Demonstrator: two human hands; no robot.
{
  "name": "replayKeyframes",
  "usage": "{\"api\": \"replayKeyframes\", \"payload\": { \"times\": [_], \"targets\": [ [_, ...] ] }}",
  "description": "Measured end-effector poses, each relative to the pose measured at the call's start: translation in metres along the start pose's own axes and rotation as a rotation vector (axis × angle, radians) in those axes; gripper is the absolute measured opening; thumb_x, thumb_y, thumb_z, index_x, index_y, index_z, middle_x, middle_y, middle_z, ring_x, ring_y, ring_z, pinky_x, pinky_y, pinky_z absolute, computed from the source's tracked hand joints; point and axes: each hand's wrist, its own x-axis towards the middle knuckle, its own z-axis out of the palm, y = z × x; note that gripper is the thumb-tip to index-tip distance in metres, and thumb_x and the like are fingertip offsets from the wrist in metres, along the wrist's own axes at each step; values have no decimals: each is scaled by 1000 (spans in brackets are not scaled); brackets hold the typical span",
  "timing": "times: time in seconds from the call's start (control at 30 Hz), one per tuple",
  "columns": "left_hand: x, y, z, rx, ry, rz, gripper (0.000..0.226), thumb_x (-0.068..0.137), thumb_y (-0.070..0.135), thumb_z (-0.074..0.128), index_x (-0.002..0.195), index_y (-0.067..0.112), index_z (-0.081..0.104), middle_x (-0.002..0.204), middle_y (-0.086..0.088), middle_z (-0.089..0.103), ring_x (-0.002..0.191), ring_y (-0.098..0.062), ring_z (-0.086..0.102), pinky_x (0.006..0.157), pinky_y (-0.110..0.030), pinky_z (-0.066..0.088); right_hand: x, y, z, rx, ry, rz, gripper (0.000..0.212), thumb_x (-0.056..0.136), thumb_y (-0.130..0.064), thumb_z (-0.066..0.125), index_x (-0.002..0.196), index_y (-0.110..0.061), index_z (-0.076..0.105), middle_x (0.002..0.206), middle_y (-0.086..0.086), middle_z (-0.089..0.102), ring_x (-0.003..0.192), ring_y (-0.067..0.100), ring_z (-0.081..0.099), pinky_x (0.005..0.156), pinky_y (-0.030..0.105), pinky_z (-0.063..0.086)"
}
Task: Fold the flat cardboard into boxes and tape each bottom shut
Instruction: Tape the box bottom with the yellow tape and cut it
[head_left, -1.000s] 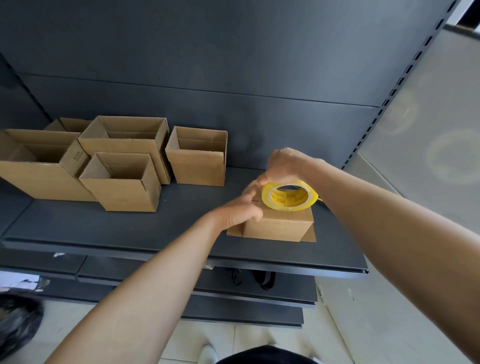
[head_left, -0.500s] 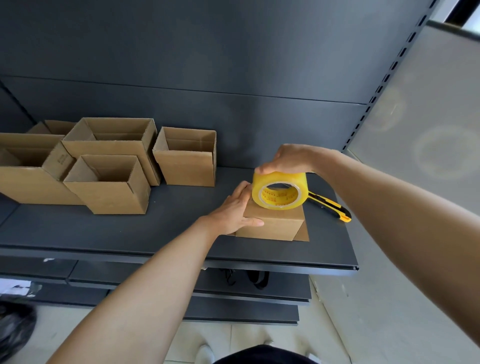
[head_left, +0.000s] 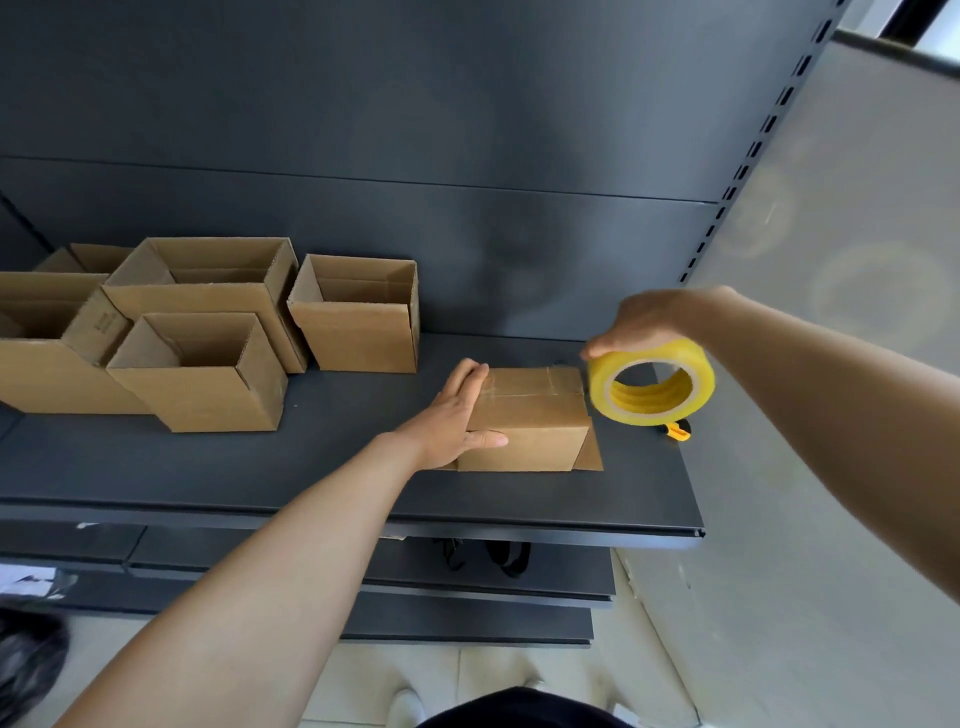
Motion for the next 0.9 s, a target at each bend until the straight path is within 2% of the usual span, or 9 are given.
{"api": "replayKeyframes", "payload": {
  "times": [0.07, 0.27, 0.47, 0.6, 0.7, 0.8, 0.9],
  "targets": [
    [2, 1, 0, 10, -10, -12, 96, 90, 46, 57, 151, 13, -9, 146, 22, -9, 143, -17, 14, 116, -39, 25, 3, 16, 3, 21, 7, 21, 71, 52, -91, 47, 70, -23, 56, 80, 0, 59, 85, 25, 61, 87, 42, 50],
    [3, 5, 2, 17, 8, -39, 95, 91, 43, 57, 151, 17, -10, 148, 22, -13, 142, -16, 18, 111, -38, 33, 14, 22, 30, 77, 34, 38, 64, 65, -82, 55, 73, -19, 57, 79, 3, 59, 79, 24, 60, 71, 31, 46],
    [1, 6, 4, -14, 23, -49, 95, 91, 42, 58, 151, 19, -12, 148, 24, -14, 142, -15, 15, 112, -38, 31, 32, 22, 52, 158, -13, 48, 62, 62, -82, 59, 77, -22, 52, 84, 3, 60, 83, 26, 62, 79, 34, 51],
    [2, 8, 5, -32, 37, -54, 95, 90, 42, 59, 151, 19, -11, 148, 23, -12, 142, -15, 17, 112, -38, 32, 38, 25, 64, 185, -19, 38, 65, 58, -83, 58, 76, -21, 54, 81, 2, 60, 78, 25, 62, 76, 33, 52],
    [2, 8, 7, -61, 42, -71, 95, 89, 42, 59, 151, 21, -10, 150, 23, -14, 143, -15, 13, 114, -38, 28, 41, 26, 73, 219, -41, 16, 66, 61, -85, 55, 84, -23, 55, 89, 2, 61, 82, 25, 61, 73, 32, 49],
    [3, 11, 6, -204, 43, -129, 86, 90, 55, 50, 151, 28, -5, 150, 27, -16, 144, -10, 6, 116, -39, 20, 44, 27, 78, 254, -61, -1, 66, 70, -80, 53, 93, -19, 58, 96, 5, 61, 83, 24, 59, 71, 31, 47],
    [10, 20, 7, -435, 217, -226, 65, 98, 49, 33, 151, 25, 6, 157, 14, -7, 146, -15, 10, 113, -33, 16, 44, 26, 80, 272, -79, -9, 65, 72, -79, 52, 94, -18, 59, 98, 5, 61, 83, 23, 58, 72, 31, 46]
  ]
}}
